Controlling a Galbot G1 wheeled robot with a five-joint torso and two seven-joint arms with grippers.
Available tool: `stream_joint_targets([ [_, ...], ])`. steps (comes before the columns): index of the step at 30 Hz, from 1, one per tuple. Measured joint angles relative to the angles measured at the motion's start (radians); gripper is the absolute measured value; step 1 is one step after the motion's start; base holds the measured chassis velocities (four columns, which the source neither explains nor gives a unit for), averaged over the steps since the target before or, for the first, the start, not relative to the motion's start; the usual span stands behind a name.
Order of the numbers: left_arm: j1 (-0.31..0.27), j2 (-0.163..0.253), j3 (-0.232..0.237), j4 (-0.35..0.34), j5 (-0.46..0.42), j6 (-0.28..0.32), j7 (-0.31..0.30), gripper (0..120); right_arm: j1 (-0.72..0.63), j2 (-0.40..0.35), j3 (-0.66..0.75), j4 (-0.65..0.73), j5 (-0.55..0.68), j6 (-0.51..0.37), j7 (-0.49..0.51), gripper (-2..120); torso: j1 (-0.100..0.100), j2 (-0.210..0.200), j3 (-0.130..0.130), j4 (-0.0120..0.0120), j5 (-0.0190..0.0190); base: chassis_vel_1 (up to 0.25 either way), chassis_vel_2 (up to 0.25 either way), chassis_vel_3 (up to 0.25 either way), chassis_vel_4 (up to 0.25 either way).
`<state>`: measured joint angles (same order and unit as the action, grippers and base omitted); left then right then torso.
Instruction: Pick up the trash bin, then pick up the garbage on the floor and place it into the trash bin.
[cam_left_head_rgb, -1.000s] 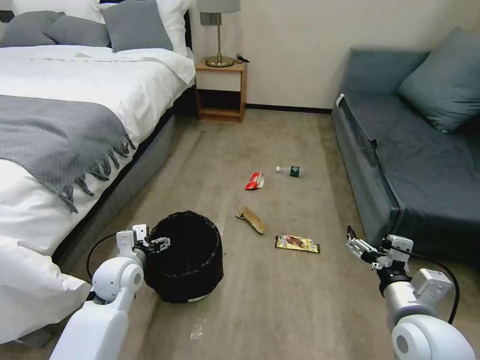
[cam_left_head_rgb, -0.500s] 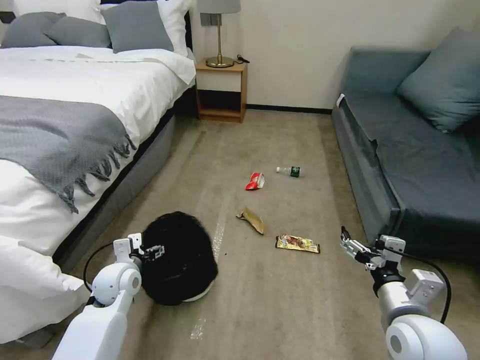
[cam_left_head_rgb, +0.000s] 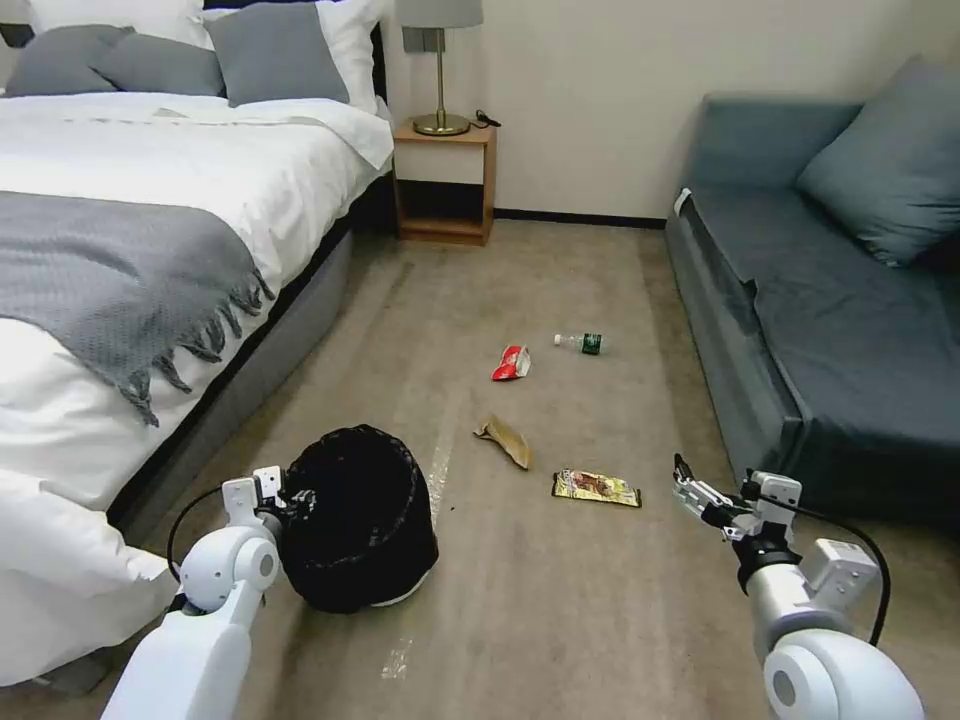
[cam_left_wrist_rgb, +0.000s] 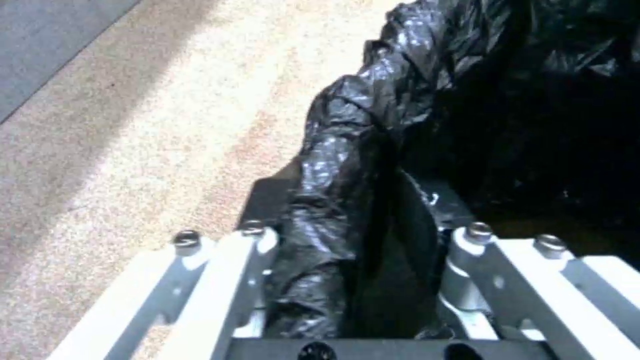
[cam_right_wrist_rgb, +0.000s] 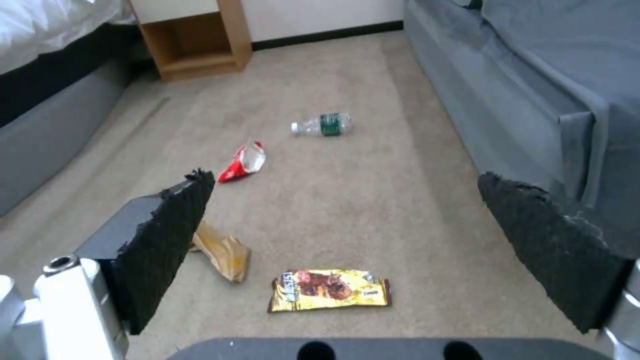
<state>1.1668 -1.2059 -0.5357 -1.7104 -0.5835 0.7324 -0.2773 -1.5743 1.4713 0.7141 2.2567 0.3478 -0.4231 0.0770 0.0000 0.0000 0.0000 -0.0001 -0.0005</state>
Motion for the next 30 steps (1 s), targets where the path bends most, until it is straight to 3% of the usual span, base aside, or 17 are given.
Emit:
stream_joint_targets([
  [1,0.000,0.000,0.000,0.000,0.000,0.000,0.000,30,0.000,0.000,0.000,0.000,0.000,0.000,0.000,100,0.000,0.000,0.000,0.0000,0.0000,0.000,0.000,0.000,0.000],
  [4,-0.003,0.004,-0.003,-0.008,-0.002,0.003,0.008,14,0.009,0.000,-0.005,-0.007,0.001,-0.003,0.000,100,0.000,0.000,0.000,-0.0002,-0.0003,0.000,0.000,0.000,0.000],
  [7,-0.005,0.004,-0.004,-0.016,-0.003,0.004,0.010,8,0.016,-0.002,-0.007,-0.013,0.003,-0.004,-0.001,100,0.000,0.000,0.000,-0.0003,-0.0009,0.000,0.000,0.000,0.000],
  [17,-0.001,-0.001,-0.033,-0.027,0.036,-0.003,-0.002,7,0.026,-0.013,-0.012,-0.020,0.038,0.005,-0.024,100,0.000,0.000,0.000,-0.0001,0.0002,0.000,0.000,0.000,0.000],
  [25,0.043,-0.001,-0.073,-0.100,0.095,-0.020,-0.004,5,0.027,-0.018,-0.016,-0.005,0.079,-0.016,-0.038,100,0.000,0.000,0.000,0.0001,0.0005,0.000,0.000,0.000,0.000],
  [30,0.063,0.002,-0.102,-0.134,0.240,-0.046,0.013,4,0.026,-0.018,-0.013,0.012,0.118,-0.039,-0.048,100,0.000,0.000,0.000,0.0002,0.0004,0.000,0.000,0.000,0.000],
])
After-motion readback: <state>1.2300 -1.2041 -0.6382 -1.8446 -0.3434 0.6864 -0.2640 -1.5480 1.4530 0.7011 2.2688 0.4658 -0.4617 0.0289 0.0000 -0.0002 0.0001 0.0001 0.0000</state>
